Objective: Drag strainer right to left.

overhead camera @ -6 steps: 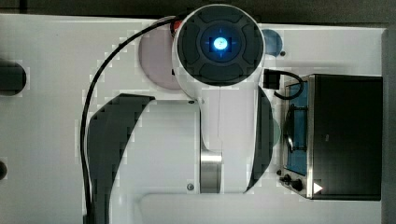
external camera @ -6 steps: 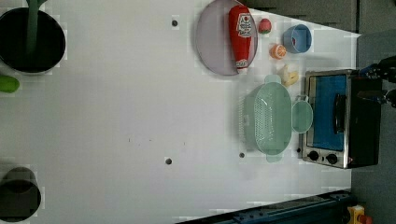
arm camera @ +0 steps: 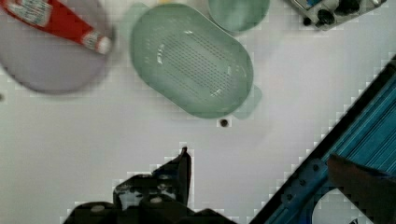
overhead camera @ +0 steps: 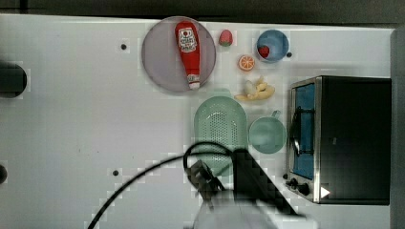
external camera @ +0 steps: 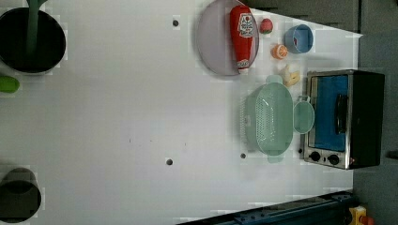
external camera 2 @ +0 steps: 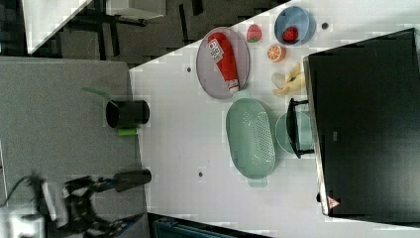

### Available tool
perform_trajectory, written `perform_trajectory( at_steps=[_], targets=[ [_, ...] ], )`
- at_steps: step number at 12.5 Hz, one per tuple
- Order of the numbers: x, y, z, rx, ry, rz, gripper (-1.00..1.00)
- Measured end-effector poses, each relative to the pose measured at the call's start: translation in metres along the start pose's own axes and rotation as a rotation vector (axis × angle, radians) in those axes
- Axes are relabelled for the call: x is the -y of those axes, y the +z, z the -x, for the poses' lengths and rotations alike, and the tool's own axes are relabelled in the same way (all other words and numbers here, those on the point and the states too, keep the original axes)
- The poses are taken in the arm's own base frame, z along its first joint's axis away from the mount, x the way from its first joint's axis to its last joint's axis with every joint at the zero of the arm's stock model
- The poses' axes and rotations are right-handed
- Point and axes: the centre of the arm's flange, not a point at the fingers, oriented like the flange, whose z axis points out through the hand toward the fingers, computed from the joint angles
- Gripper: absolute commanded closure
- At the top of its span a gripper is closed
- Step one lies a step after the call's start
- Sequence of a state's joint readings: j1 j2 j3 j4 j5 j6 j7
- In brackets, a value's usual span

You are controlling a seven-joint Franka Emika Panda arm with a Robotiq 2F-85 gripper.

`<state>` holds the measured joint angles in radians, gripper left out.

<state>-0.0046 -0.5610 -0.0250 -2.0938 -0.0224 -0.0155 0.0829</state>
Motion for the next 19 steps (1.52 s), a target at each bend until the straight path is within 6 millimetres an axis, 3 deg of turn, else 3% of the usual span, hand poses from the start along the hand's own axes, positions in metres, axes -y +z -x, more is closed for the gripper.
perform_trajectory(
  at_steps=[2,4,5,6,8,10,12,14,19],
  targets=[
    [-0.006,-0.028,0.0,-0.097,0.009,-0.083,-1.0],
    [0.012,-0.018,-0.018,-0.118,0.038,-0.113,-1.0],
    [0.028,0.01,-0.029,-0.089,0.059,-0.086,-1.0],
    [0.043,0.052,-0.039,-0.045,0.09,-0.028,-1.0],
    [0.068,0.151,-0.055,0.019,0.164,0.087,-1.0],
    [0.08,0.251,-0.055,0.099,0.258,0.21,-1.0],
    [0.078,0.325,-0.048,0.121,0.305,0.253,-1.0],
    [0.083,0.36,-0.044,0.118,0.337,0.233,-1.0],
    [0.108,0.41,-0.059,0.021,0.486,0.072,-1.0]
  ],
)
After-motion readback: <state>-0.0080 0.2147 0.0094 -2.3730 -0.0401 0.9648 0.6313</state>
